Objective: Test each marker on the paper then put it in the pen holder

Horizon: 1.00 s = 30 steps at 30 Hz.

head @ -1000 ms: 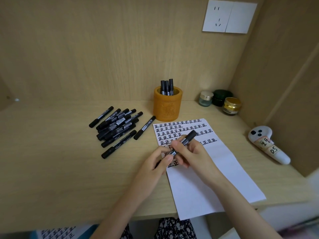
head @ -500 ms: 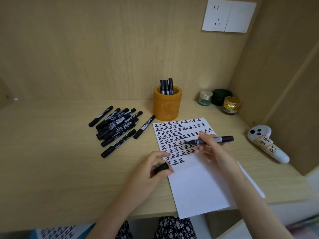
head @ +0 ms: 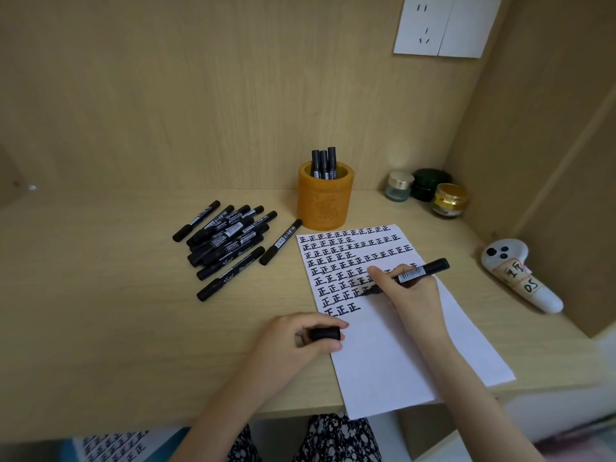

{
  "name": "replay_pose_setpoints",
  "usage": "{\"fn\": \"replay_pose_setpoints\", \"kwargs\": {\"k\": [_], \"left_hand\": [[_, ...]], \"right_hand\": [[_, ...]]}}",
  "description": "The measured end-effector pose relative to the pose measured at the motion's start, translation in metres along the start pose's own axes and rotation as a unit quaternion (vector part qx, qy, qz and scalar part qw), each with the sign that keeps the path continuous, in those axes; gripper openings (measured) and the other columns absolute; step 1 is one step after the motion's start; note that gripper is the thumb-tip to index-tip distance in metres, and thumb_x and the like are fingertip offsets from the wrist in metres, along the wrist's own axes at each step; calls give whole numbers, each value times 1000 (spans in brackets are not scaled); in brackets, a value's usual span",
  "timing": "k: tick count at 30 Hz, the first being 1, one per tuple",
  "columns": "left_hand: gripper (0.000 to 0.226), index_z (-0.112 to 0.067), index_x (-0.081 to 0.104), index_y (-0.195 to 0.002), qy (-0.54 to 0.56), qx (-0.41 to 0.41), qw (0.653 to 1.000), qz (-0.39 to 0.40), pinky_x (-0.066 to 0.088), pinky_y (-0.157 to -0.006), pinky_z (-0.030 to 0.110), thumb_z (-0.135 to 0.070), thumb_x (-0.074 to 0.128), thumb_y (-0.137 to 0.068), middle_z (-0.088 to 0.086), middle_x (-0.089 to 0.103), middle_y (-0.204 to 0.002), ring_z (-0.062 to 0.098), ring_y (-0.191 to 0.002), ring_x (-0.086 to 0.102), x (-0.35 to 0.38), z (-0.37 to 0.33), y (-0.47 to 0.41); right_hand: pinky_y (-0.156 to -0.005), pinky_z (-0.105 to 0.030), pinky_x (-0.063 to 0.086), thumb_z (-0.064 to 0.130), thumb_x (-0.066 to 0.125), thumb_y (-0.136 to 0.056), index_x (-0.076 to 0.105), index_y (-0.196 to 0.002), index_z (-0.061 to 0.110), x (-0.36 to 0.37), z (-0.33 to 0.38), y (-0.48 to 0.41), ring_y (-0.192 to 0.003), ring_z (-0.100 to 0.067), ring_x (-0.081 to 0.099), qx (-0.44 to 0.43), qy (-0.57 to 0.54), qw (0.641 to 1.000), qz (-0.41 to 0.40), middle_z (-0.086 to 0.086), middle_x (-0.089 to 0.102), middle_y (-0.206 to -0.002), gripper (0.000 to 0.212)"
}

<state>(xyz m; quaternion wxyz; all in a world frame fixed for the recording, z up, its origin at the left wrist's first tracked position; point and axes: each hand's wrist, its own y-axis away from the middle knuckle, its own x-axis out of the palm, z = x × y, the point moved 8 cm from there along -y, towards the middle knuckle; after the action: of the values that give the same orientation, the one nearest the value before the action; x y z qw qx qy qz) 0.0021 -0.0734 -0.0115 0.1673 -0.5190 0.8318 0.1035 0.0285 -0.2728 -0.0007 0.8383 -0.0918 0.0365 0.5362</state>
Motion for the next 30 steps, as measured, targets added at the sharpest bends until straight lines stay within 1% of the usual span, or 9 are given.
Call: {"fn": "replay_pose_setpoints", "kwargs": {"k": [2,5,8,13,15,19,24,26,30], "left_hand": [[26,-38,70,-100,-3,0,1000,1,50,-93,35,-21,72,-80,-21,72,-94,8,-94,65,0,1,0],[26,-40,70,-98,-4,3,1000,1,50,-93,35,-21,72,-80,-21,71,-94,7,-94,65,0,2,0],[26,-42,70,-98,-10,9,1000,0,50,-92,36,-23,72,-80,-23,71,-94,8,-93,64,1,2,0],[26,-42,70,-99,-15,9,1000,2,50,-93,35,-24,72,-80,-24,70,-94,7,-94,63,1,4,-1],[26,-41,70,-99,-12,8,1000,1,49,-93,37,-24,72,-79,-22,70,-94,10,-94,63,1,5,-1],[27,-42,70,-99,-10,6,1000,1,49,-94,36,-24,72,-79,-22,70,-95,9,-95,63,2,5,-1],[27,-44,69,-98,-21,10,1000,1,50,-93,35,-25,72,-79,-25,70,-94,4,-94,62,2,5,0],[27,-45,68,-99,-27,10,1000,2,49,-94,36,-28,72,-79,-25,69,-96,6,-95,62,2,6,0],[28,-48,67,-100,-35,10,999,2,49,-94,37,-31,71,-79,-24,69,-97,7,-96,61,1,7,-1]], "right_hand": [[-44,-13,30,16,72,-84,53,-61,8,-1,-3,-1,-43,-2,38,-4,8,1000,-7,12,43,-44,31],[-46,-15,30,12,68,-85,54,-62,7,0,-5,-2,-47,-5,37,-12,22,1000,-10,2,43,-52,28],[-45,-15,29,12,68,-85,55,-62,5,1,-6,-2,-45,-4,36,-16,30,999,-3,4,42,-50,27],[-47,-16,31,15,69,-85,57,-68,-6,3,-8,-4,-49,-6,38,-28,37,999,3,0,46,-53,30],[-47,-16,31,16,70,-85,57,-67,-4,4,-8,-4,-49,-6,40,-29,37,999,5,1,48,-52,30],[-47,-16,32,17,70,-85,57,-60,8,5,-9,-4,-48,-6,41,-27,40,999,9,5,48,-49,29],[-53,-20,37,19,72,-84,60,-65,3,6,-9,-3,-55,-12,48,-27,49,998,12,-4,57,-59,28],[-51,-21,35,19,71,-84,59,-66,1,6,-9,-3,-54,-12,45,-24,57,998,8,-4,55,-58,29],[-45,-18,29,17,69,-85,53,-68,-8,3,-8,-3,-48,-9,37,-24,69,997,-6,-5,46,-54,34]]}}
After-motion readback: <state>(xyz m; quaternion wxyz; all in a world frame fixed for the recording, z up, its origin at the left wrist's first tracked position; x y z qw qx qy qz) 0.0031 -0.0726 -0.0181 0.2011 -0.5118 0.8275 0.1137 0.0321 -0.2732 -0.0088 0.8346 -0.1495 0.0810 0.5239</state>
